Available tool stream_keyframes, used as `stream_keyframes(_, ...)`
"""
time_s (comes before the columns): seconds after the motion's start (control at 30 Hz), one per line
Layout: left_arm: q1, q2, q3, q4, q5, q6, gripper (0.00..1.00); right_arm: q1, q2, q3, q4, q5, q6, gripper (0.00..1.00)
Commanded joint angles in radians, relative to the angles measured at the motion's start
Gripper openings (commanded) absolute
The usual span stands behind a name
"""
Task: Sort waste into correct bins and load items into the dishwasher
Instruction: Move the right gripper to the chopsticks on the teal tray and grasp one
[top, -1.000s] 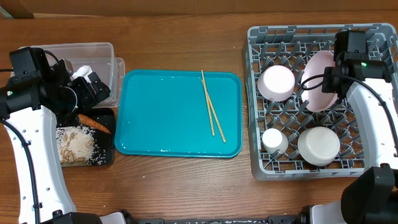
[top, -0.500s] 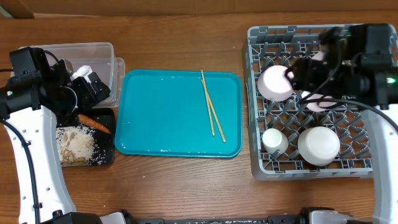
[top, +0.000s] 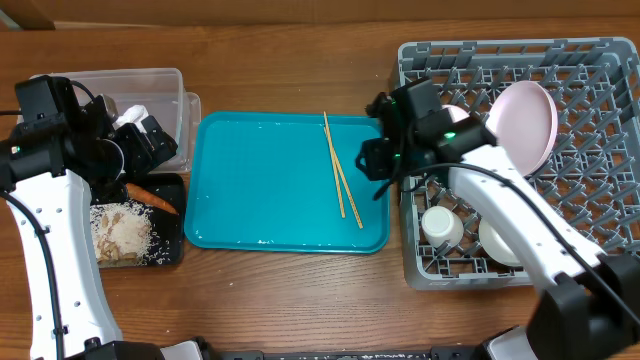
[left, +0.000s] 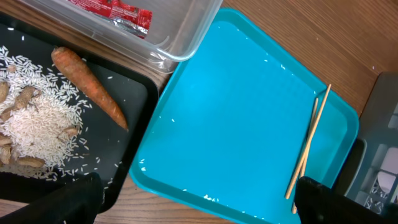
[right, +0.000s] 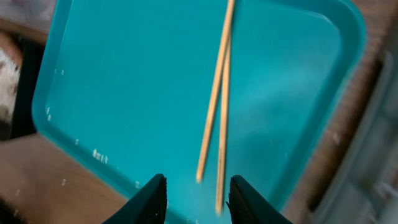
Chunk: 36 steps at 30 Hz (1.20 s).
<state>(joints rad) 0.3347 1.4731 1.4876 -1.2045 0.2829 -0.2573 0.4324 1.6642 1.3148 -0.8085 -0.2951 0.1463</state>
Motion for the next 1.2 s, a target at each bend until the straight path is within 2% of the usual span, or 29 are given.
stream_keyframes(0.0, 0.005, -0.002, 0.015, 0.001, -0.005, 0.007, 1.0, 0.048, 0.084, -0.041, 0.107, 0.05, 0.041, 0.35)
stream_keyframes(0.13, 0.005, -0.002, 0.015, 0.001, -0.005, 0.007, 1.0, 0.126, 0.212, -0.042, 0.259, 0.208, 0.111, 0.38)
stream_keyframes(0.23, 0.005, -0.002, 0.015, 0.001, -0.005, 0.007, 1.0, 0.153, 0.245, -0.042, 0.304, 0.246, 0.121, 0.4)
stream_keyframes(0.33, 0.005, -0.002, 0.015, 0.001, -0.005, 0.007, 1.0, 0.183, 0.278, -0.042, 0.341, 0.267, 0.151, 0.38)
stream_keyframes(0.43, 0.005, -0.002, 0.015, 0.001, -0.005, 0.007, 1.0, 0.218, 0.317, -0.042, 0.356, 0.39, 0.179, 0.37)
stream_keyframes(0.57, 0.005, -0.002, 0.015, 0.001, -0.005, 0.007, 1.0, 0.219, 0.349, -0.042, 0.373, 0.391, 0.222, 0.35)
stream_keyframes(0.73, 0.005, -0.002, 0.015, 0.001, -0.005, 0.007, 1.0, 0.219, 0.351, -0.042, 0.371, 0.38, 0.23, 0.26)
stream_keyframes(0.87, 0.005, -0.002, 0.015, 0.001, -0.005, 0.007, 1.0, 0.22, 0.352, -0.042, 0.358, 0.38, 0.233, 0.23)
stream_keyframes(1.03, 0.005, -0.002, 0.015, 0.001, -0.005, 0.007, 1.0, 0.223, 0.352, -0.044, 0.35, 0.38, 0.242, 0.11)
stream_keyframes(1.17, 0.005, -0.002, 0.015, 0.001, -0.005, 0.007, 1.0, 0.223, 0.352, -0.044, 0.35, 0.36, 0.249, 0.1)
